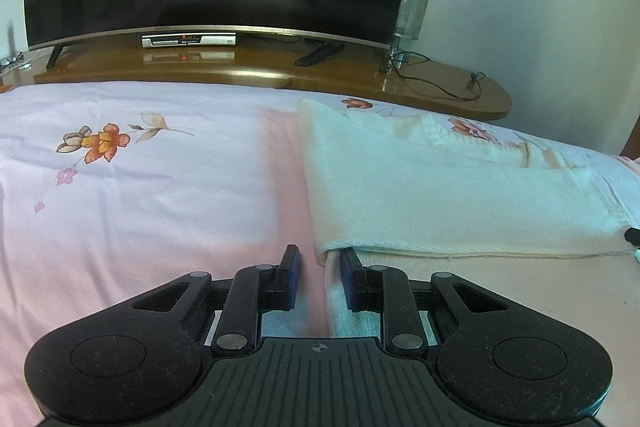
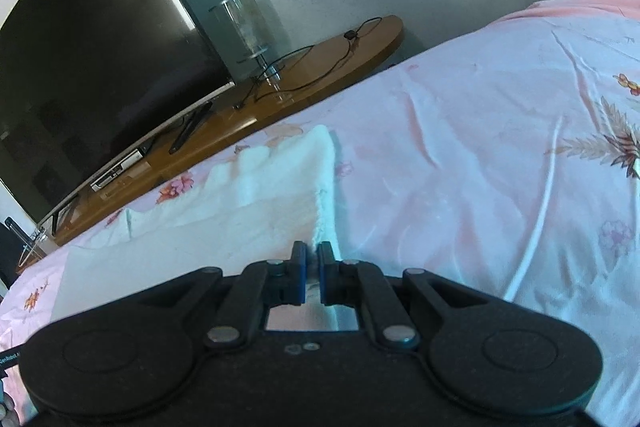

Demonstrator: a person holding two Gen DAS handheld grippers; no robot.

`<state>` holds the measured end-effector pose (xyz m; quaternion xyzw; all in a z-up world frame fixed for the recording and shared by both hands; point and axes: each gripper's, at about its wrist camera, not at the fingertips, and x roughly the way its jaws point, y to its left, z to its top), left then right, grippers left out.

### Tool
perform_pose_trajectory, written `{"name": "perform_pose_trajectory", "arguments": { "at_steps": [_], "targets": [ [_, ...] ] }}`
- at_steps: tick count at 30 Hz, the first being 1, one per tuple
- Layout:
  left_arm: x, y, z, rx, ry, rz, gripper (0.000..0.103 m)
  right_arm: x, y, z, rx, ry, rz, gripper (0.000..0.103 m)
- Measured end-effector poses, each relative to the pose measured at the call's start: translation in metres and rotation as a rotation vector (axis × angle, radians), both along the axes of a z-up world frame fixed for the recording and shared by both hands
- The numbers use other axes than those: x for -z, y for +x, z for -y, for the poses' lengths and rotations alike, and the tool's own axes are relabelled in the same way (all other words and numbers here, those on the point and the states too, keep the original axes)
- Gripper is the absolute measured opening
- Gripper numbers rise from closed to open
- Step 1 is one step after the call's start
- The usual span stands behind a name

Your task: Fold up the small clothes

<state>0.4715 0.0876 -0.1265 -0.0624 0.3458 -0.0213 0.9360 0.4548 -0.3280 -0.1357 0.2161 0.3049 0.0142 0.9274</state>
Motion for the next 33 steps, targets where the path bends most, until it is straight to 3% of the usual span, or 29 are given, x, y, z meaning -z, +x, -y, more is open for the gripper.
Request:
{"name": "perform_pose_trajectory", "arguments": {
  "at_steps": [2, 5, 7, 9, 12, 13, 14, 16, 19, 20, 22, 23, 26, 27, 30, 33],
  "targets": [
    [-0.007, -0.004, -0.006, 0.012, -0.005, -0.011, 0.023, -0.002, 0.001, 0.001, -0.006, -0.009, -0.001, 0.009],
    [-0.034, -0.022, -0.009, 0.024, 0.003, 0.106, 0.023, -0.024, -0.013, 0.003, -0.016, -0.094, 0.093, 0.024],
    [-0.045, -0.013, 0.012, 0.103, 0.038, 0.140, 0.023, -0.034, -0.014, 0.001, -0.067, -0.145, 0.138, 0.016],
    [-0.042, 0.008, 0.035, 0.167, 0.069, 0.096, 0.023, -0.035, -0.006, -0.006, -0.089, -0.197, 0.128, 0.012],
    [-0.019, 0.031, 0.052, 0.168, 0.132, 0.033, 0.028, -0.027, 0.007, -0.015, -0.106, -0.221, 0.091, 0.011],
    [-0.008, 0.036, 0.051, 0.165, 0.126, -0.002, 0.030, -0.019, 0.011, -0.018, -0.119, -0.240, 0.060, 0.011],
    [-0.008, 0.034, 0.047, 0.166, 0.102, 0.025, 0.030, -0.009, 0.017, -0.020, -0.142, -0.265, -0.004, 0.010],
    [-0.020, 0.037, 0.037, 0.151, 0.050, 0.003, 0.030, -0.007, 0.014, -0.017, -0.163, -0.302, 0.002, 0.011],
    [-0.033, 0.050, 0.028, 0.109, 0.023, 0.111, 0.031, -0.022, 0.008, -0.013, -0.157, -0.294, 0.081, 0.014],
    [-0.034, 0.060, 0.027, 0.095, 0.016, 0.111, 0.033, -0.025, 0.009, -0.013, -0.153, -0.284, 0.106, 0.014],
    [-0.030, 0.082, 0.026, 0.079, 0.020, 0.114, 0.066, -0.025, 0.019, -0.014, -0.139, -0.259, 0.117, 0.014],
    [-0.025, 0.092, 0.026, 0.073, 0.033, 0.113, 0.069, -0.025, 0.024, -0.015, -0.135, -0.253, 0.120, 0.014],
    [0.004, 0.121, 0.024, 0.083, 0.068, -0.009, 0.069, -0.009, 0.043, -0.025, -0.149, -0.279, 0.056, 0.011],
    [0.005, 0.121, 0.025, 0.096, 0.080, 0.027, 0.069, -0.002, 0.047, -0.026, -0.152, -0.305, 0.050, 0.011],
    [-0.006, 0.117, 0.027, 0.087, 0.122, 0.033, 0.069, -0.005, 0.047, -0.029, -0.162, -0.337, 0.055, 0.011],
    [-0.023, 0.109, 0.031, 0.092, 0.139, 0.144, 0.069, -0.015, 0.040, -0.032, -0.181, -0.369, 0.117, 0.017]
  ]
}}
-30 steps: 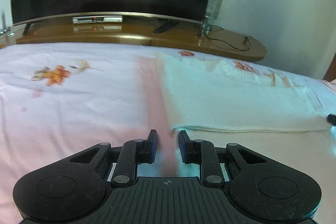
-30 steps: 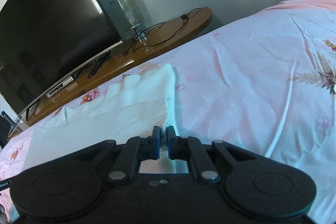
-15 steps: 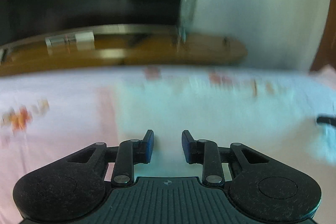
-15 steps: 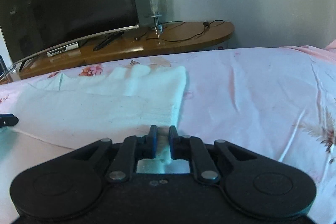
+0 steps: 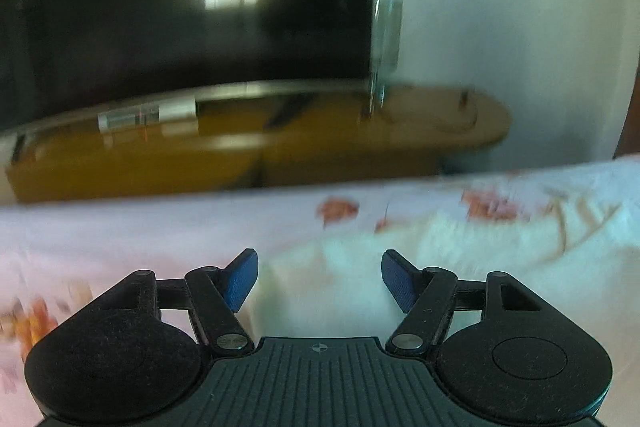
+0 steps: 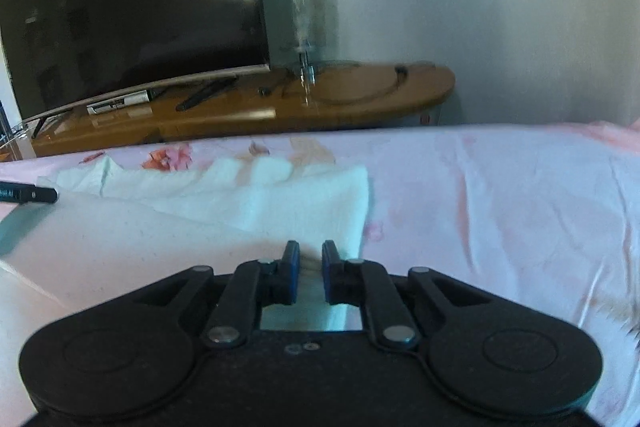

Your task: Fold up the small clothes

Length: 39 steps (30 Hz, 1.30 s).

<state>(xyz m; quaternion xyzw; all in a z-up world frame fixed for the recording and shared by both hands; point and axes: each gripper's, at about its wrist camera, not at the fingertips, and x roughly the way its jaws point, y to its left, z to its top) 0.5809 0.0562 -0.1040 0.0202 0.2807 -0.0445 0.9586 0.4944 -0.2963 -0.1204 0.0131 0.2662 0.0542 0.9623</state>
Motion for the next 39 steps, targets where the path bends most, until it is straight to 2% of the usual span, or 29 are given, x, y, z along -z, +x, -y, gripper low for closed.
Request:
{"name": "perform_pose_trajectory", "arguments": {
  "at_steps": [5, 7, 9, 11, 12, 14, 15, 17, 19, 20, 21, 22, 23, 25, 28, 30, 32, 33, 34, 36, 38, 39],
  "targets": [
    [0.010, 0.014, 0.011, 0.072, -0.002, -0.020, 0.069, -0.003, 0.019, 0.000, 0.010, -0.007, 0.041, 0.017],
    [0.024, 0.015, 0.012, 0.055, 0.049, -0.072, 0.070, 0.003, 0.032, 0.003, 0.022, -0.014, 0.015, 0.019],
    [0.024, 0.013, 0.002, 0.045, -0.017, -0.064, 0.070, 0.017, 0.041, 0.008, 0.041, -0.042, -0.057, 0.021],
    [0.017, 0.006, -0.006, -0.021, -0.024, -0.030, 0.070, 0.012, 0.040, 0.014, 0.052, -0.013, -0.055, 0.021],
    [0.011, -0.003, -0.011, -0.024, -0.049, 0.003, 0.070, 0.008, 0.034, 0.015, 0.062, -0.008, -0.034, 0.022],
    [0.005, -0.021, -0.020, -0.003, -0.118, 0.018, 0.070, -0.001, 0.013, 0.018, 0.042, 0.041, 0.022, 0.022],
    [0.004, -0.032, -0.021, 0.007, -0.129, 0.022, 0.070, -0.004, 0.001, 0.017, 0.023, 0.042, 0.044, 0.022],
    [0.007, -0.051, -0.016, 0.034, -0.103, -0.004, 0.070, -0.003, -0.018, 0.014, -0.028, 0.030, 0.070, 0.021],
    [0.019, -0.061, -0.004, 0.080, -0.016, -0.041, 0.070, 0.007, -0.027, 0.009, -0.077, -0.003, 0.041, 0.019],
    [0.025, -0.063, 0.003, 0.085, 0.062, -0.067, 0.071, 0.015, -0.026, 0.007, -0.080, -0.030, 0.016, 0.019],
    [0.022, -0.070, 0.006, 0.066, 0.100, -0.036, 0.074, 0.017, -0.024, 0.010, -0.062, -0.028, -0.012, 0.020],
    [0.017, -0.073, 0.009, 0.054, 0.109, -0.050, 0.074, 0.014, -0.022, 0.013, -0.026, -0.019, -0.012, 0.021],
    [0.011, -0.076, 0.011, 0.062, 0.089, -0.051, 0.074, 0.008, -0.021, 0.014, 0.020, -0.024, -0.011, 0.022],
    [0.000, -0.087, 0.020, 0.095, 0.033, -0.013, 0.074, -0.004, -0.029, 0.011, 0.002, 0.018, 0.015, 0.021],
    [-0.002, -0.092, 0.048, 0.138, 0.047, -0.010, 0.074, -0.013, -0.043, -0.025, -0.094, -0.024, 0.044, 0.022],
    [0.000, -0.089, 0.065, 0.159, 0.026, -0.033, 0.074, -0.011, -0.042, -0.053, -0.146, -0.020, 0.030, 0.022],
    [0.010, -0.080, 0.078, 0.160, 0.049, -0.076, 0.074, -0.005, -0.036, -0.081, -0.174, -0.027, 0.001, 0.022],
    [0.014, -0.078, 0.081, 0.161, 0.070, -0.090, 0.077, -0.001, -0.032, -0.091, -0.186, -0.037, -0.019, 0.022],
    [0.016, -0.079, 0.078, 0.158, 0.070, -0.079, 0.085, 0.004, -0.027, -0.098, -0.200, -0.065, -0.043, 0.024],
    [0.015, -0.078, 0.062, 0.137, 0.068, -0.088, 0.088, 0.011, -0.028, -0.097, -0.196, -0.142, -0.052, 0.024],
    [0.017, -0.078, 0.038, 0.104, 0.058, -0.087, 0.091, 0.007, -0.037, -0.067, -0.138, -0.138, -0.051, 0.024],
    [0.017, -0.076, 0.026, 0.091, 0.026, -0.089, 0.090, 0.006, -0.041, -0.051, -0.094, -0.139, -0.051, 0.024]
  ]
}}
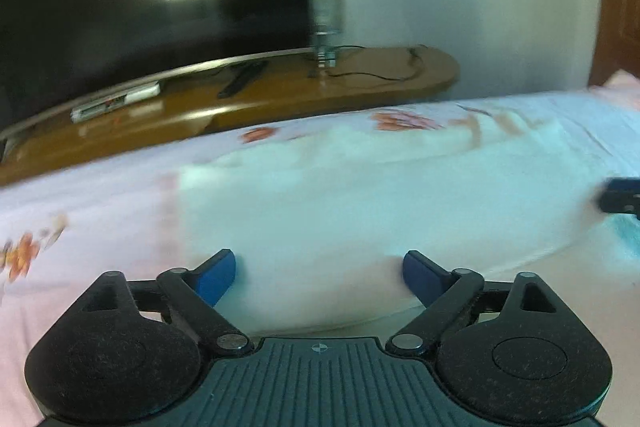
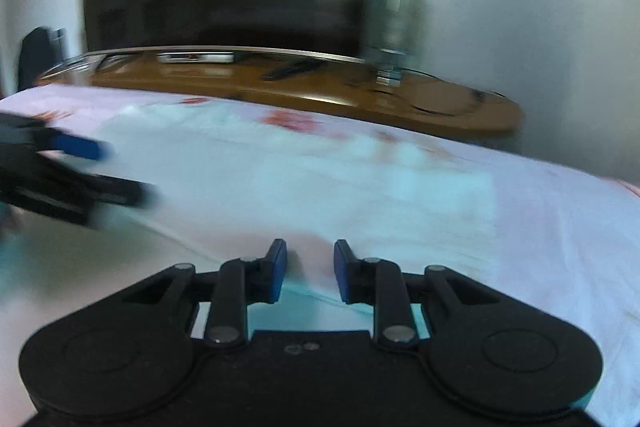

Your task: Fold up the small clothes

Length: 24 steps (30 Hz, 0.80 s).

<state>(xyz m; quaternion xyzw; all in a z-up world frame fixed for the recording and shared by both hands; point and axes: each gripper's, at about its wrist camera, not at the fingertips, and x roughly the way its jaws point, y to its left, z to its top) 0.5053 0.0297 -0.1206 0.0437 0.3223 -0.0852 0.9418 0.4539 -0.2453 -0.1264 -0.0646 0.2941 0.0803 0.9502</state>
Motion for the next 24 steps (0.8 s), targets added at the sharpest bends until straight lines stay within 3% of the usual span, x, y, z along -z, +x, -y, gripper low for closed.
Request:
{"name": "perform_pose_trajectory", "arguments": {
  "at_steps": [3, 4, 8, 11, 13, 15, 19, 21, 24],
  "targets": [
    [-0.012, 0.012, -0.004, -0.026, -0.007, 0.081, 0.085, -0.005, 0.004, 0.038, 0.064, 0.096, -0.009, 0.016],
    [-0.018, 0.020, 0.001, -0.025, -0.019, 0.104, 0.085, -0.010, 0.008, 0.040, 0.084, 0.115, 0.025, 0.017],
    [-0.013, 0.071, 0.014, -0.028, 0.019, 0.054, 0.085, -0.019, 0.043, 0.029, 0.113, 0.241, 0.023, 0.026],
    [0.008, 0.095, -0.001, -0.050, 0.018, -0.038, 0.088, -0.012, 0.058, 0.007, 0.052, 0.207, -0.003, 0.023],
    [0.010, 0.096, -0.014, -0.059, -0.051, -0.036, 0.091, -0.003, 0.057, 0.000, 0.043, 0.087, -0.019, 0.024],
    [0.010, 0.095, -0.017, -0.069, -0.034, -0.033, 0.091, 0.003, 0.049, 0.024, 0.082, 0.104, -0.009, 0.023],
    [0.002, 0.069, -0.021, -0.102, -0.016, 0.016, 0.091, -0.001, 0.047, 0.045, 0.097, 0.133, -0.017, 0.023],
    [-0.006, 0.036, -0.027, -0.114, -0.023, 0.040, 0.091, -0.011, 0.039, 0.044, 0.096, 0.140, -0.012, 0.026],
    [-0.007, -0.019, -0.040, -0.103, -0.004, 0.023, 0.092, -0.024, 0.014, 0.058, 0.127, 0.208, 0.007, 0.041]
  ]
}}
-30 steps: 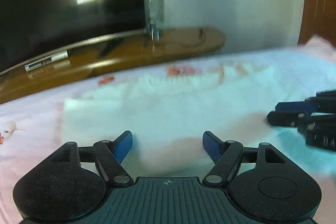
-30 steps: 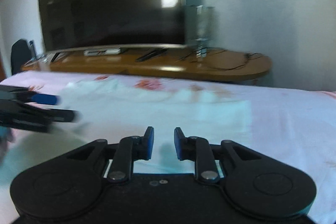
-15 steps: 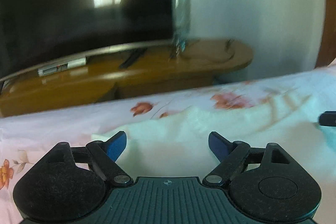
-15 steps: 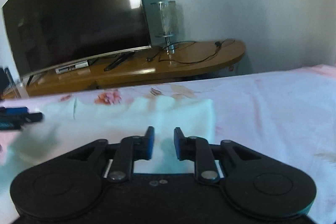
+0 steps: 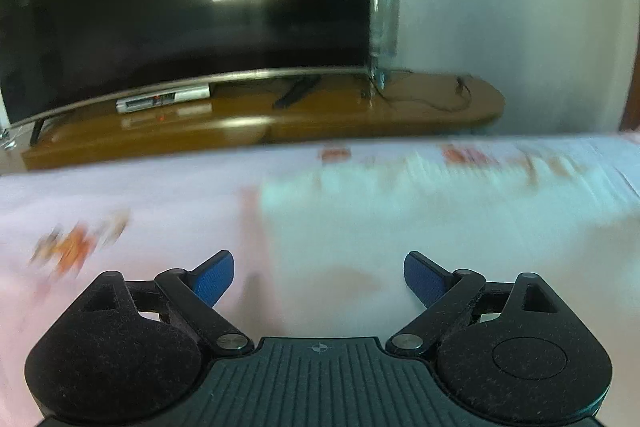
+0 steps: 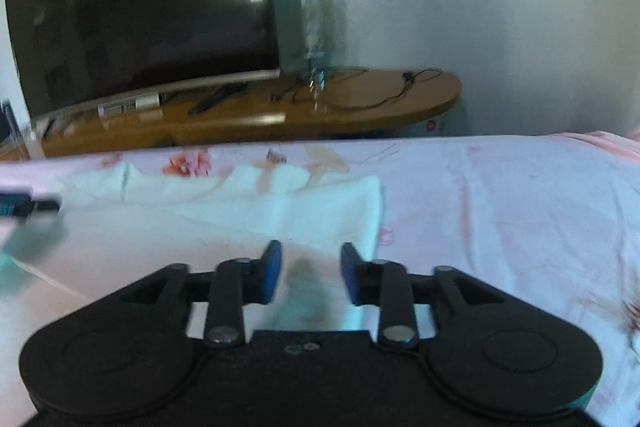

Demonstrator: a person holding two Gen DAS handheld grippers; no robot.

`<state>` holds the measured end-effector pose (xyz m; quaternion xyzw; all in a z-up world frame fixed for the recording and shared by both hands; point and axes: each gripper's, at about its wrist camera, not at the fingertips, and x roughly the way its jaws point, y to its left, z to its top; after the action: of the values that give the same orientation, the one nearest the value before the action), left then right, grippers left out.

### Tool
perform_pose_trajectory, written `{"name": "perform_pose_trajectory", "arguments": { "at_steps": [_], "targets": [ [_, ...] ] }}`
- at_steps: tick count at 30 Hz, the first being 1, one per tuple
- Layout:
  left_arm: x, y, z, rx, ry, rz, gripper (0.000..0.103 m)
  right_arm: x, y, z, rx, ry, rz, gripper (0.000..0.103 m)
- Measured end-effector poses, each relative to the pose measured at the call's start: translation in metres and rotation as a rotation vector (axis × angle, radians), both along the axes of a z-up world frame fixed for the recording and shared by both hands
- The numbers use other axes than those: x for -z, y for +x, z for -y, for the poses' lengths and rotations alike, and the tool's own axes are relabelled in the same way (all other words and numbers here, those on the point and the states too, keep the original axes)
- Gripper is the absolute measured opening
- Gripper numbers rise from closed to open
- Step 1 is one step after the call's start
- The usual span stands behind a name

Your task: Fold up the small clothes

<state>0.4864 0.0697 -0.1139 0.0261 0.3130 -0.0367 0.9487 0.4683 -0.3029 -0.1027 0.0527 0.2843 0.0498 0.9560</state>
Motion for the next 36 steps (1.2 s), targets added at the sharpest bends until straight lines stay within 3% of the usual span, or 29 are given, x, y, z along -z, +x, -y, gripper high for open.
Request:
{"name": "perform_pose_trajectory", "arguments": {
  "at_steps": [6, 8, 9, 14, 20, 24, 27, 32, 35, 36],
  "targets": [
    [0.003, -0.104, -0.021, -0.057, -0.003, -0.054, 0.092, 0.009, -0.105, 0.030, 0.055, 0.085, -0.103, 0.042],
    [0.004, -0.136, -0.023, -0.053, 0.003, -0.075, 0.095, 0.013, -0.143, 0.032, 0.087, 0.115, -0.139, 0.042],
    [0.005, -0.151, -0.024, -0.065, 0.011, -0.087, 0.103, 0.013, -0.160, 0.032, 0.104, 0.124, -0.148, 0.042],
    [0.007, -0.235, -0.031, -0.051, 0.001, -0.121, 0.103, 0.013, -0.236, 0.026, 0.154, 0.209, -0.177, 0.047],
    [0.005, -0.325, -0.049, -0.003, -0.143, -0.160, 0.103, 0.019, -0.315, 0.033, 0.184, 0.332, -0.202, 0.048],
    [0.003, -0.360, -0.051, 0.053, -0.269, -0.188, 0.100, 0.025, -0.356, 0.037, 0.189, 0.446, -0.208, 0.048],
    [0.005, -0.375, -0.060, 0.068, -0.409, -0.211, 0.089, 0.031, -0.377, 0.038, 0.178, 0.539, -0.207, 0.048],
    [0.019, -0.365, -0.077, 0.024, -0.660, -0.239, 0.086, 0.041, -0.389, 0.040, 0.169, 0.697, -0.212, 0.048],
    [0.026, -0.356, -0.078, 0.013, -0.722, -0.242, 0.084, 0.045, -0.383, 0.040, 0.163, 0.748, -0.219, 0.047],
    [0.028, -0.354, -0.077, 0.006, -0.733, -0.247, 0.077, 0.045, -0.379, 0.040, 0.165, 0.757, -0.220, 0.046]
  ]
}}
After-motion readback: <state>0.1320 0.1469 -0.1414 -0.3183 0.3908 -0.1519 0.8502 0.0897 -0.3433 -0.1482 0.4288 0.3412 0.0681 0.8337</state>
